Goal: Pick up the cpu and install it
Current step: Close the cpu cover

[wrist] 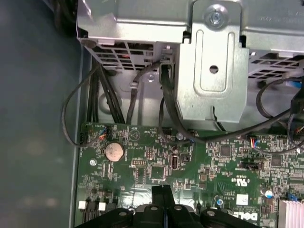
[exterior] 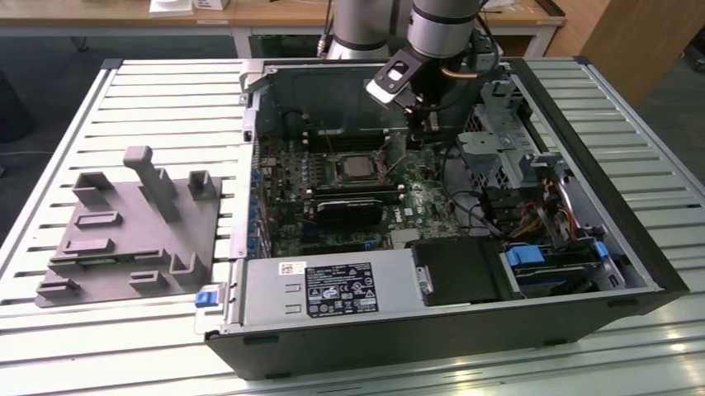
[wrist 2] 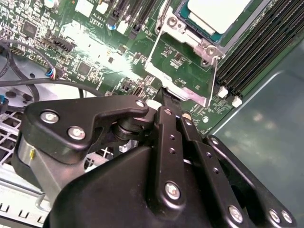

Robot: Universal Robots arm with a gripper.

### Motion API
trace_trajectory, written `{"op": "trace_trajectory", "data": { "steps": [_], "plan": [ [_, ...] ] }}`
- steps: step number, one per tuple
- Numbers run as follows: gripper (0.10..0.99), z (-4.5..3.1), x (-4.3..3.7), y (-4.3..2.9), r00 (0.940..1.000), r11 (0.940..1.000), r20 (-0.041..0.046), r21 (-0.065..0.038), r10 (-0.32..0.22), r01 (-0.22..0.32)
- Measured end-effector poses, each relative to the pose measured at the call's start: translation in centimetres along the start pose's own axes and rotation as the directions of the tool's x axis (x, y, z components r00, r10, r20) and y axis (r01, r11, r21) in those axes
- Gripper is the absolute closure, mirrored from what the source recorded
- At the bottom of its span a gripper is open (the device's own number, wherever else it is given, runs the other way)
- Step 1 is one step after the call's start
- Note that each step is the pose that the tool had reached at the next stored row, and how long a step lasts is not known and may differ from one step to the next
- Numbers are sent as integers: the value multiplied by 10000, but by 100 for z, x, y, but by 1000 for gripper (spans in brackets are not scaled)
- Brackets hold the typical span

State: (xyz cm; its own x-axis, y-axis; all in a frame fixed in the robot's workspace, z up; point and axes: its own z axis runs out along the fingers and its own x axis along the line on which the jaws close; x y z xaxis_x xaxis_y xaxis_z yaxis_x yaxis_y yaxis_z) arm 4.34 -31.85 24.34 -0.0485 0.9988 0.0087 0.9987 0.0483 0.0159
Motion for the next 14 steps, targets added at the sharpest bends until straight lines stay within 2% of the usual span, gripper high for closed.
{"op": "trace_trajectory", "data": {
  "steps": [7,14],
  "plan": [
    [980,-1,3,-57,10000,10000,0,0,1,-1],
    [980,-1,4,-83,10000,10000,0,0,0,0]
  ]
}}
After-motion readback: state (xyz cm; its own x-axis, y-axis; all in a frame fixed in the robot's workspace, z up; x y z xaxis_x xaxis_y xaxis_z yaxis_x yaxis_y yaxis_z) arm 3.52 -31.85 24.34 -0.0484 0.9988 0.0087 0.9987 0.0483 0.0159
